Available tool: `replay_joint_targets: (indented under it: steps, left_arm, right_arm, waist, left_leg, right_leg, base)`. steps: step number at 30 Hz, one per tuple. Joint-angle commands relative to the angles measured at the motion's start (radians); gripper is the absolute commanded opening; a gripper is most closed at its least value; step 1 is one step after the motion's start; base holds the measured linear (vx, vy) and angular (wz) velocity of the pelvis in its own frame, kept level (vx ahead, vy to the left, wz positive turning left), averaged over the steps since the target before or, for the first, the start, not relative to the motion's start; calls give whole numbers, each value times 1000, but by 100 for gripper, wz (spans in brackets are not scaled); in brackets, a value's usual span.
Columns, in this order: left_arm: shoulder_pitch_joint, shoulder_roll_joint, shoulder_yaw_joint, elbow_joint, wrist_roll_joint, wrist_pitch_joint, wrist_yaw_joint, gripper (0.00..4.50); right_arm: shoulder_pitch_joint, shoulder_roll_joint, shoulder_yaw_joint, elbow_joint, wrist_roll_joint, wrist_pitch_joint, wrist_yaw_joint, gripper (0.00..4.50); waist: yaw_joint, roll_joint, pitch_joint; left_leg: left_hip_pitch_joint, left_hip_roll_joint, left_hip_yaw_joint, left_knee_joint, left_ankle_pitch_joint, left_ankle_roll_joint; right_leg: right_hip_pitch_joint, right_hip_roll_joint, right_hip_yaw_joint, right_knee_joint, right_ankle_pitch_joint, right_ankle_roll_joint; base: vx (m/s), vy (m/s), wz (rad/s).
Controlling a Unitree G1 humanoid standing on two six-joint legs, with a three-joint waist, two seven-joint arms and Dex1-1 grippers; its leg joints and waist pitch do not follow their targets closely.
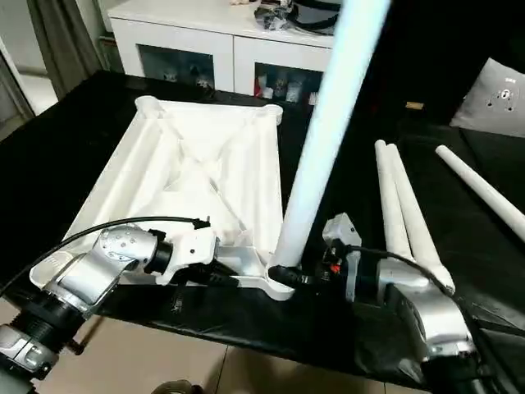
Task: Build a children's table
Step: Rotate leg to tighten
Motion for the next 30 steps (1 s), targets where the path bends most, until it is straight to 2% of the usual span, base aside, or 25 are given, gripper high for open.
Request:
replay_joint_targets:
  steps: [1,4,5,6,8,10,11,13,14,15,16,17,18,19,20,21,22,24,25,26,27,28,29,30]
  left_arm:
    - [22,-12,-34,-10,7,12,-16,0]
    - [23,-13,-34,-11,5,15,-18,0]
    - [23,-14,-33,-11,6,16,-18,0]
    - [22,-14,-32,-11,6,17,-19,0]
    - [21,-17,-28,-11,6,24,-15,0]
    - [22,-23,-20,-15,2,40,-1,0]
    - [23,-39,-4,-18,0,69,36,0]
    - [24,-54,8,-21,4,95,73,0]
    - [27,-102,41,-35,9,194,178,0]
    - [28,-129,58,-44,6,244,226,0]
    - [29,-166,79,-55,7,308,290,0]
    - [28,-217,101,-61,12,362,373,0]
    - [28,-231,106,-60,14,370,394,0]
    - [27,-241,109,-60,16,376,409,0]
    - [27,-265,112,-63,19,391,435,0]
    - [26,-296,108,-68,30,406,466,0]
    - [25,-301,107,-69,32,408,471,0]
    - [20,-327,100,-69,45,416,499,0]
    - [17,-334,96,-72,55,426,510,0]
    - [15,-337,96,-73,59,434,517,0]
    - [15,-337,96,-73,59,434,517,0]
    - [16,-340,97,-81,59,448,528,0]
    - [18,-336,97,-89,59,452,536,0]
    - [19,-330,96,-93,59,451,540,0]
  right_arm:
    - [26,19,35,25,-32,33,-41,255]
    - [37,34,34,34,-33,23,-60,255]
    - [40,38,34,37,-37,18,-67,255]
    - [41,40,34,38,-37,17,-68,255]
    - [45,50,25,35,-36,21,-84,255]
    - [48,65,11,31,-34,22,-113,254]
    - [44,89,-9,42,-43,20,-174,254]
    - [37,109,-25,57,-55,17,-230,254]
    - [16,162,-63,90,-91,6,-381,254]
    - [5,187,-81,105,-99,9,-445,254]
    - [-9,218,-102,120,-103,11,-516,254]
    - [-26,254,-123,137,-110,12,-595,254]
    - [-30,262,-126,141,-114,12,-613,254]
    - [-33,267,-129,143,-116,12,-626,254]
    - [-43,287,-144,153,-114,20,-668,254]
    - [-58,314,-158,174,-124,25,-730,254]
    - [-61,318,-158,178,-127,24,-739,254]
    - [-72,339,-158,203,-150,12,-789,254]
    - [-74,352,-161,212,-156,-5,-802,254]
    - [-73,361,-166,216,-156,-13,-807,254]
    - [-73,361,-166,216,-156,-13,-807,254]
    - [-72,367,-168,218,-158,-21,-820,289]
    - [-68,374,-176,216,-151,-27,-829,289]
    - [-66,376,-180,213,-147,-29,-835,310]
  waist:
    - [-5,3,-53]
    - [-10,3,-51]
    - [-12,3,-52]
    - [-15,12,-53]
    - [-19,8,-54]
    - [-21,9,-55]
    - [-21,22,-55]
    - [-29,16,-52]
    - [-36,16,-50]
    - [-37,18,-48]
    - [-51,16,-44]
    - [-61,14,-44]
    - [-64,4,-46]
    - [-66,11,-48]
    - [-65,7,-48]
    - [-65,8,-47]
    - [-68,7,-44]
    - [-68,9,-48]
    - [-69,-7,-51]
    - [-67,3,-55]
    - [-70,-2,-56]
    - [-68,-1,-57]
    - [-68,-1,-56]
    - [-68,-1,-56]
  left_leg:
    - [34,64,-26,-69,-290,2]
    - [39,65,-28,-75,-346,-21]
    - [40,65,-29,-77,-356,-26]
    - [41,64,-29,-78,-377,-35]
    - [39,63,-31,-78,-373,-35]
    - [38,63,-30,-77,-362,-29]
    - [38,62,-32,-77,-366,-32]
    - [41,61,-31,-80,-403,-45]
    - [39,61,-32,-82,-426,-58]
    - [42,60,-34,-83,-436,-67]
    - [46,57,-38,-81,-479,-81]
    - [37,54,-44,-86,-481,-83]
    - [32,55,-45,-88,-465,-78]
    - [32,55,-43,-88,-445,-72]
    - [39,54,-38,-82,-441,-58]
    - [41,53,-35,-80,-443,-52]
    - [39,51,-35,-80,-442,-47]
    - [36,52,-36,-83,-419,-47]
    - [33,53,-33,-84,-385,-36]
    - [30,54,-32,-83,-339,-27]
    - [28,54,-30,-82,-322,-21]
    - [27,53,-27,-78,-292,-9]
    - [25,52,-26,-77,-278,0]
    - [25,51,-25,-76,-276,4]
  right_leg:
    - [13,-85,28,-69,-93,-233]
    - [10,-87,31,-77,-173,-213]
    - [9,-86,31,-78,-177,-209]
    - [7,-84,32,-81,-179,-204]
    - [11,-84,32,-77,-162,-205]
    - [10,-84,32,-78,-149,-206]
    - [8,-85,32,-76,-154,-208]
    - [4,-85,32,-83,-206,-206]
    - [2,-88,33,-82,-254,-203]
    - [-1,-88,31,-85,-285,-201]
    - [-6,-92,31,-92,-370,-192]
    - [4,-92,26,-96,-417,-171]
    - [9,-91,25,-97,-418,-158]
    - [5,-88,26,-98,-392,-149]
    - [-3,-87,30,-103,-379,-144]
    - [-7,-87,32,-107,-383,-144]
    - [-7,-87,32,-110,-406,-139]
    - [-3,-84,31,-107,-375,-129]
    - [1,-81,30,-103,-318,-131]
    - [4,-79,31,-95,-239,-140]
    - [6,-78,30,-93,-204,-144]
    - [7,-77,30,-89,-147,-154]
    - [9,-77,30,-88,-124,-160]
    - [9,-78,30,-88,-125,-161]
  base:
    - [0,0,0]
    - [0,0,0]
    - [0,0,0]
    - [0,0,0]
    - [0,0,0]
    - [0,0,0]
    - [0,0,0]
    - [0,0,0]
    - [0,0,0]
    - [0,0,0]
    - [-50,5,-6]
    - [0,0,0]
    - [0,0,0]
    - [0,0,0]
    - [0,0,0]
    - [0,0,0]
    - [0,0,0]
    - [0,0,0]
    - [0,0,0]
    - [55,-2,-1]
    - [55,-2,-1]
    - [0,0,0]
    - [0,0,0]
    - [0,0,0]
